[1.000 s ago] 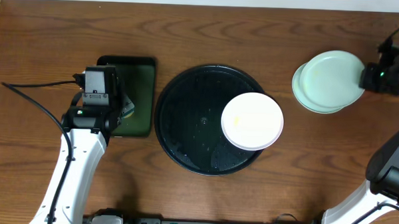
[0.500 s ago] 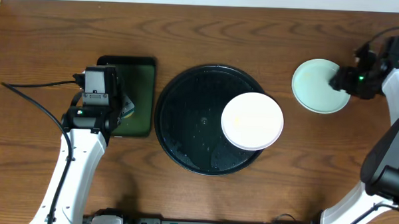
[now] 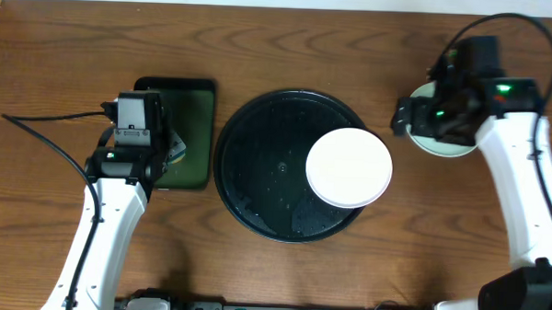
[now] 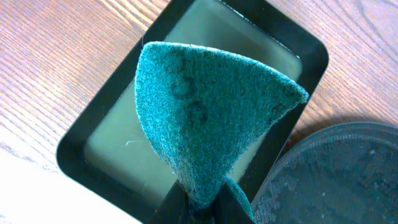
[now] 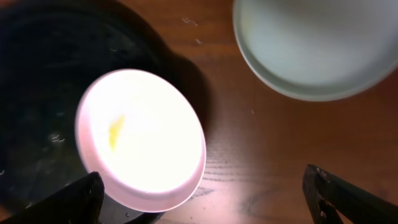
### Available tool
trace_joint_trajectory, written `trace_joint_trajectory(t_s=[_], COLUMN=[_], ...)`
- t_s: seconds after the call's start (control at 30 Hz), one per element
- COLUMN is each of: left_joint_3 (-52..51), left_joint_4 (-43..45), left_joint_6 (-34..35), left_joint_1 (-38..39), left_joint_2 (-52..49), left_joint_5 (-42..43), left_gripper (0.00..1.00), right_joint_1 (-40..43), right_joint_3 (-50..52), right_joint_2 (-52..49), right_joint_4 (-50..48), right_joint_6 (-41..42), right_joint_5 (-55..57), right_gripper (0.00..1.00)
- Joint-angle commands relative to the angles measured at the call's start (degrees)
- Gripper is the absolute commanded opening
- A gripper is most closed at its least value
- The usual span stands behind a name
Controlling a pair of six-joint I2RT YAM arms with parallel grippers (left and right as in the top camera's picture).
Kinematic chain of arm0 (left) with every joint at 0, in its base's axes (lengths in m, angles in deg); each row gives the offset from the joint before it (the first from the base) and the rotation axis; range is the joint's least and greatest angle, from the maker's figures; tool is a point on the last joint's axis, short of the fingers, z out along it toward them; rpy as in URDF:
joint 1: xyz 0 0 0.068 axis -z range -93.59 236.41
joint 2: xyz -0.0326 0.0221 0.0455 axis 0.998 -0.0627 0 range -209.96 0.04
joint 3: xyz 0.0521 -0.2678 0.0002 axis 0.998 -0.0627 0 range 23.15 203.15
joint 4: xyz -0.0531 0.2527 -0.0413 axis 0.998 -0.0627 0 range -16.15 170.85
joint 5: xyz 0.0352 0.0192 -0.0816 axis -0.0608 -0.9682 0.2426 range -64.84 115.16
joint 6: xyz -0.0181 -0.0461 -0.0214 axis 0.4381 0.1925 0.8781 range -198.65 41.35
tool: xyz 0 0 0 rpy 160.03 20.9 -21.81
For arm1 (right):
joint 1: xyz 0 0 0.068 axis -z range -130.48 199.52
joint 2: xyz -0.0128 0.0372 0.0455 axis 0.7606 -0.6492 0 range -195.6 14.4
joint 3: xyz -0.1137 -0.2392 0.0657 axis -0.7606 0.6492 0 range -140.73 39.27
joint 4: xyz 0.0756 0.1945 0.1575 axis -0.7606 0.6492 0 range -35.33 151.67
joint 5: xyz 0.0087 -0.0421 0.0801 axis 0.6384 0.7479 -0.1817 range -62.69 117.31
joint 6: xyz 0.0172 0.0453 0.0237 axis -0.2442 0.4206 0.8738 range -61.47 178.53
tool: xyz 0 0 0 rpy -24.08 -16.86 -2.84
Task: Clean dirty plates on tray and stack at the side
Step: 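Grip the pink plate rim with the right gripper and drag it to tray center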
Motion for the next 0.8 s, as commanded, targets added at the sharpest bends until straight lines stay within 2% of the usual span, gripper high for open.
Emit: trace_joint_trajectory(t_s=[0.0,0.17,0.23,0.27,0.3,0.37,0.4,0.6,0.77], left_joint_3=[-0.5,-0.5,-0.5,-0.5,-0.5,-0.5,-0.5,-0.5,-0.5], left_joint_4=[0.2,0.2,0.2,0.2,0.2,0.2,0.2,0.2,0.2], left_joint_6=[-0.4,-0.4,-0.4,-0.4,-0.4,-0.4,-0.4,-0.4,-0.4], left_joint_1=[-0.2,-0.2,-0.2,-0.2,-0.2,-0.2,-0.2,-0.2,-0.2], left_joint_2=[-0.3,-0.3,-0.3,-0.3,-0.3,-0.3,-0.3,-0.3,-0.3], left_joint_5=[-0.3,-0.3,-0.3,-0.3,-0.3,-0.3,-0.3,-0.3,-0.3], left_gripper=[0.08,0.08,0.08,0.08,0.08,0.08,0.08,0.08,0.08], right_joint_1=[-3.5,-5.2,-5.1,-5.0,-5.1,-5.1,-5.1,-5.3,-5.6], right_joint_3=[3.0,8.3,11.3,13.2,15.0,18.4,19.8,22.3,22.3], right_joint_2=[-0.8,-0.9,-1.1,-1.1,-1.2,-1.2,-1.2,-1.4,-3.4], right_joint_4=[-1.1,-5.9,-8.4,-10.1,-11.8,-16.5,-18.5,-20.9,-21.0], right_joint_6=[10.9,10.6,10.6,10.7,10.7,10.3,9.7,8.6,8.7], right_joint_5=[10.1,13.0,13.9,13.5,12.2,7.2,4.9,1.3,0.9], right_gripper=[0.99,0.99,0.74,0.68,0.67,0.76,0.77,0.76,0.61])
